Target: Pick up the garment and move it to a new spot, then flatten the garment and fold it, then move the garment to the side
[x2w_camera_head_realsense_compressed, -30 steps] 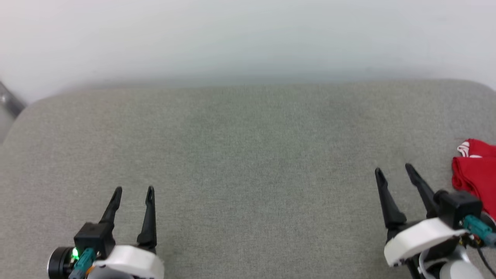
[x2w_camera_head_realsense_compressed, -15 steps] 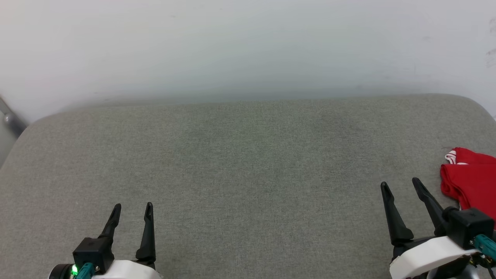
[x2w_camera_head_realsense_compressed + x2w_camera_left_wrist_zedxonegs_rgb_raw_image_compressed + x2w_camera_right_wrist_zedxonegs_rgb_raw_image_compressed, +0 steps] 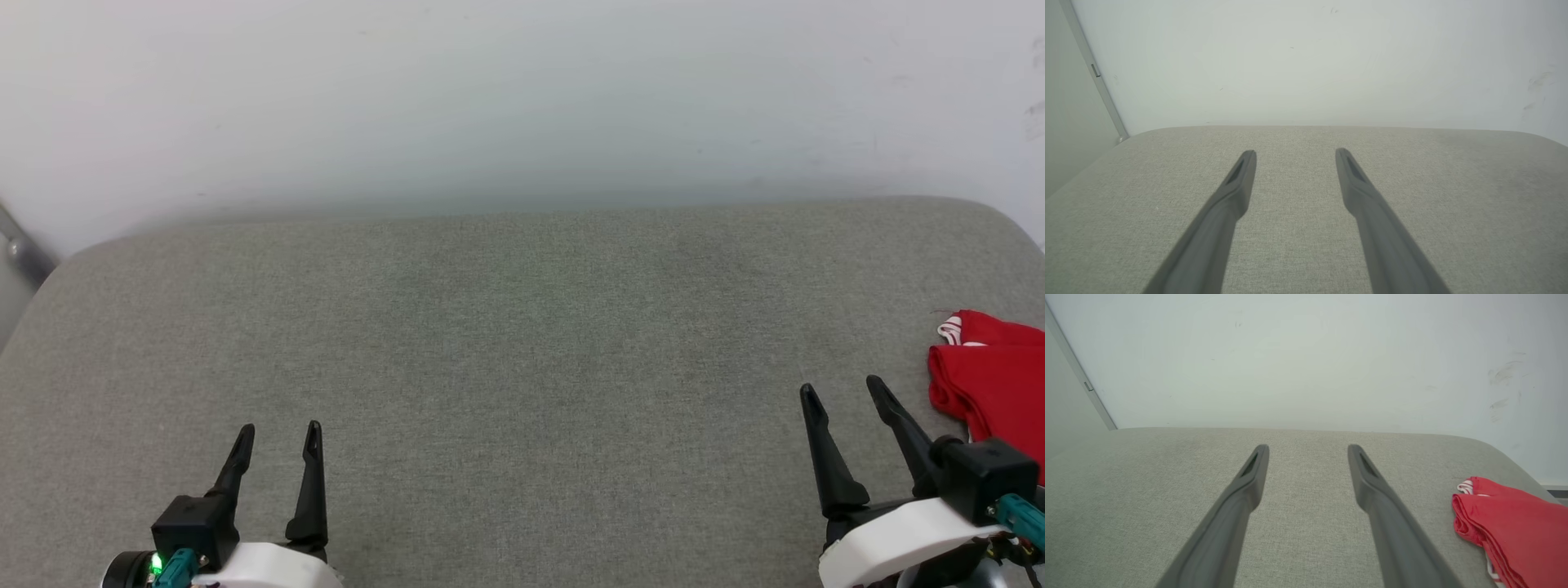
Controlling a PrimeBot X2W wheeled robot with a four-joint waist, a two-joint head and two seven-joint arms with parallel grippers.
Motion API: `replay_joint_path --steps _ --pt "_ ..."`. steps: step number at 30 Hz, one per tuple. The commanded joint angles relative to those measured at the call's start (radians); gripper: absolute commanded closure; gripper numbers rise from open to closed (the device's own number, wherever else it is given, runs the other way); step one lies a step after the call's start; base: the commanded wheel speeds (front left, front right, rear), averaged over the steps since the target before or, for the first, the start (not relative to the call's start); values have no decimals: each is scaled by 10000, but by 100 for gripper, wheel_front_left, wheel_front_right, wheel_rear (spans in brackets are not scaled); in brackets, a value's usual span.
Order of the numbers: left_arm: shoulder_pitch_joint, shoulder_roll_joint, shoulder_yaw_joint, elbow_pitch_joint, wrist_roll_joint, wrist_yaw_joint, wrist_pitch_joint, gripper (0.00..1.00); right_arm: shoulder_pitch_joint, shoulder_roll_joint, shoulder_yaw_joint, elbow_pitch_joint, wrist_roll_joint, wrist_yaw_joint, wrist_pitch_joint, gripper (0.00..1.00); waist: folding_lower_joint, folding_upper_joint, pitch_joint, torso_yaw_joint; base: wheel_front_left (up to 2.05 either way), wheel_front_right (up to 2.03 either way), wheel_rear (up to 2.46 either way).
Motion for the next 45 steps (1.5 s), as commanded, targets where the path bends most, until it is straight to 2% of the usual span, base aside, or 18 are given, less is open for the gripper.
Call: replay_joint_path --steps 1,2,6,24,45 --pt "-107 -4 0 23 -19 -18 -33 0 34 46 -12 31 -13 -8 -13 0 0 0 -7 4 0 0 0" --pt "-5 -3 4 19 -40 -8 -9 100 0 4 -5 15 4 0 -3 100 0 0 -5 4 0 0 0" --pt "137 -171 -29 261 -195 -44 43 100 85 5 36 299 186 0 -17 100 0 0 -4 7 0 0 0" --pt "-262 -775 845 657 -2933 -856 819 100 -391 -135 -51 1088 3839 -1 25 100 0 0 26 38 0 0 0" --pt "-632 -1377 1698 1014 -5449 -1628 1570 100 -822 -198 -197 1819 7143 -2 118 100 0 0 61 75 0 0 0"
